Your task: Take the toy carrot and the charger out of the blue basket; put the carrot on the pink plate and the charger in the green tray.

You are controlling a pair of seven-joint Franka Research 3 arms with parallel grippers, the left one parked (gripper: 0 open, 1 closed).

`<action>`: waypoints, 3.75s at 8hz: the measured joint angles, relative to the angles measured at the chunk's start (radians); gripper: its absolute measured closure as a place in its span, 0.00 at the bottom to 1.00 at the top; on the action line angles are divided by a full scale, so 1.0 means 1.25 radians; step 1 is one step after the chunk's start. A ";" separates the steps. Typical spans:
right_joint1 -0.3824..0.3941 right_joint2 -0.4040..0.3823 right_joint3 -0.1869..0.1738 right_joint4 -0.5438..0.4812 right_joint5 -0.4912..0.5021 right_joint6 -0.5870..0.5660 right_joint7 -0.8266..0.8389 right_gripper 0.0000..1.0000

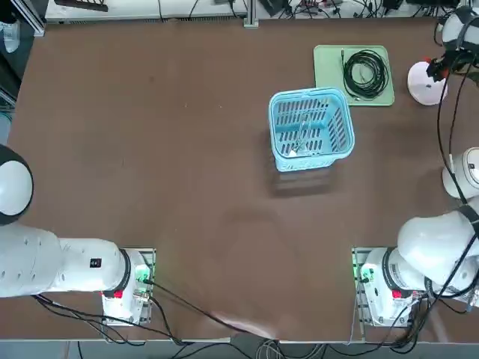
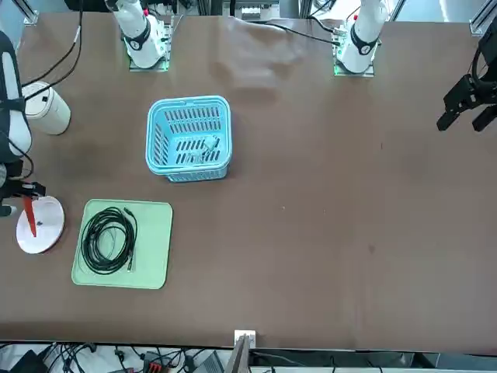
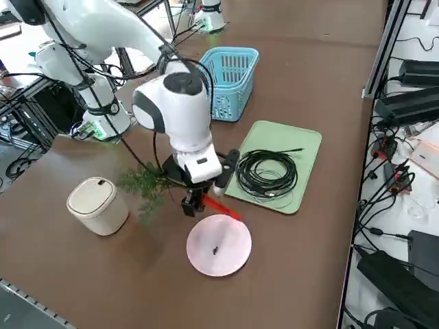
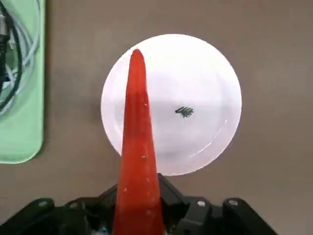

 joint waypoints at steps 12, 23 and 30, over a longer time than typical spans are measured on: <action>-0.027 0.125 0.005 0.109 0.000 0.059 -0.081 0.45; -0.024 0.025 0.075 0.170 0.003 -0.135 -0.074 0.01; 0.269 -0.291 0.172 0.134 0.056 -0.584 0.380 0.00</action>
